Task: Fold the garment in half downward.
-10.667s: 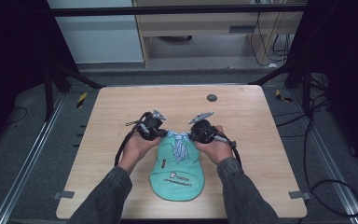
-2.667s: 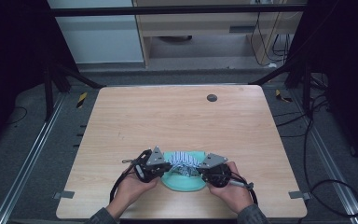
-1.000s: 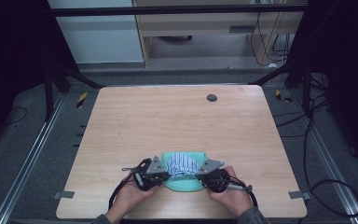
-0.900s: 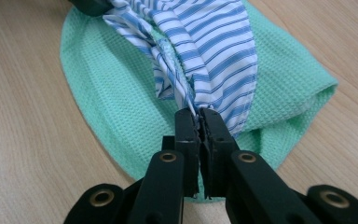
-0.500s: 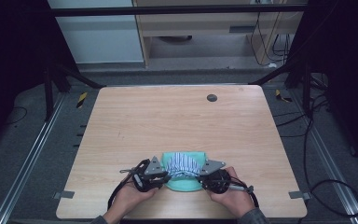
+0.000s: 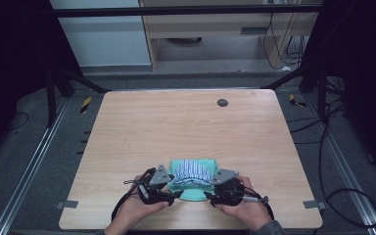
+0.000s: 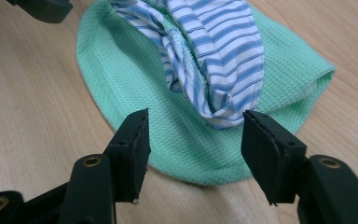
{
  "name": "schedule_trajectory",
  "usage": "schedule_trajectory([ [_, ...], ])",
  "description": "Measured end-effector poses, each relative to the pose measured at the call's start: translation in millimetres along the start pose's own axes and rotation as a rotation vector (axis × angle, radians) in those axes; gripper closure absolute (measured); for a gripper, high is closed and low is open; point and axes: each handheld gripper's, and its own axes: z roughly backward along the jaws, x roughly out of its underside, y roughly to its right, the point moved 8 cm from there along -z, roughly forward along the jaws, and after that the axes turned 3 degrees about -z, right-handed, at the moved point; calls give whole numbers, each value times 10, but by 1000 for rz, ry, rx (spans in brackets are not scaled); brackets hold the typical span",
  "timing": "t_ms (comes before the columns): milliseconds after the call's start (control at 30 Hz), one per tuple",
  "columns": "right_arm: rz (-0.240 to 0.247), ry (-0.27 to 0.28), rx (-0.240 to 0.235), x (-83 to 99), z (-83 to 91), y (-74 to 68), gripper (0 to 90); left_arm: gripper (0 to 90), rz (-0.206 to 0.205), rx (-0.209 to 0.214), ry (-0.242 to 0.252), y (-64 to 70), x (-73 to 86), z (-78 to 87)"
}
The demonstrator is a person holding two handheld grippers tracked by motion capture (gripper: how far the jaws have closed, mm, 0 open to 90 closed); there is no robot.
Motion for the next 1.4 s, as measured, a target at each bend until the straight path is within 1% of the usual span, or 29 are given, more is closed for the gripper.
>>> schedule_trajectory([
  [67, 0, 0, -4, 4, 13, 1, 390, 324, 0, -9, 1, -1, -17, 14],
  [233, -16, 6, 4, -3, 57, 34, 314, 239, 14, -10, -1, -21, -40, 32],
  [333, -20, 9, 15, -13, 86, 68, 259, 207, 19, -16, -6, -41, -49, 40],
  [500, -52, 11, 34, -38, 130, 162, 172, 134, 46, -35, -21, -138, -62, 68],
  [633, -82, 17, 55, -53, 152, 267, 131, 93, 70, -51, -30, -239, -66, 100],
  [667, -91, 21, 60, -59, 157, 295, 119, 91, 76, -64, -30, -287, -65, 116],
  [700, -106, 13, 68, -61, 168, 344, 103, 87, 82, -69, -34, -317, -62, 128],
  [800, -123, 24, 82, -84, 193, 432, 89, 75, 88, -85, -39, -400, -50, 165],
  [867, -148, 28, 93, -102, 215, 514, 81, 74, 98, -99, -42, -475, -29, 195],
  [933, -171, 41, 107, -118, 237, 600, 75, 70, 106, -120, -53, -558, 2, 225],
  [1033, -199, 42, 119, -113, 253, 724, 69, 65, 112, -145, -74, -690, 66, 270],
  [1100, -218, 40, 128, -99, 257, 800, 70, 62, 115, -148, -91, -756, 111, 285],
  [1133, -219, 37, 134, -90, 259, 841, 72, 60, 119, -157, -103, -804, 141, 294],
  [1233, -245, 26, 146, -54, 250, 949, 77, 60, 138, -178, -133, -971, 240, 318],
  [1300, -256, 17, 153, -30, 239, 1021, 81, 60, 152, -194, -143, -1075, 296, 331],
  [1333, -257, 15, 159, -19, 227, 1063, 86, 60, 166, -206, -148, -1153, 340, 340],
  [1367, -268, 10, 168, -1, 210, 1115, 86, 60, 182, -220, -152, -1237, 386, 348],
  [1400, -280, 5, 171, 17, 190, 1164, 90, 60, 196, -225, -153, -1285, 414, 353],
])
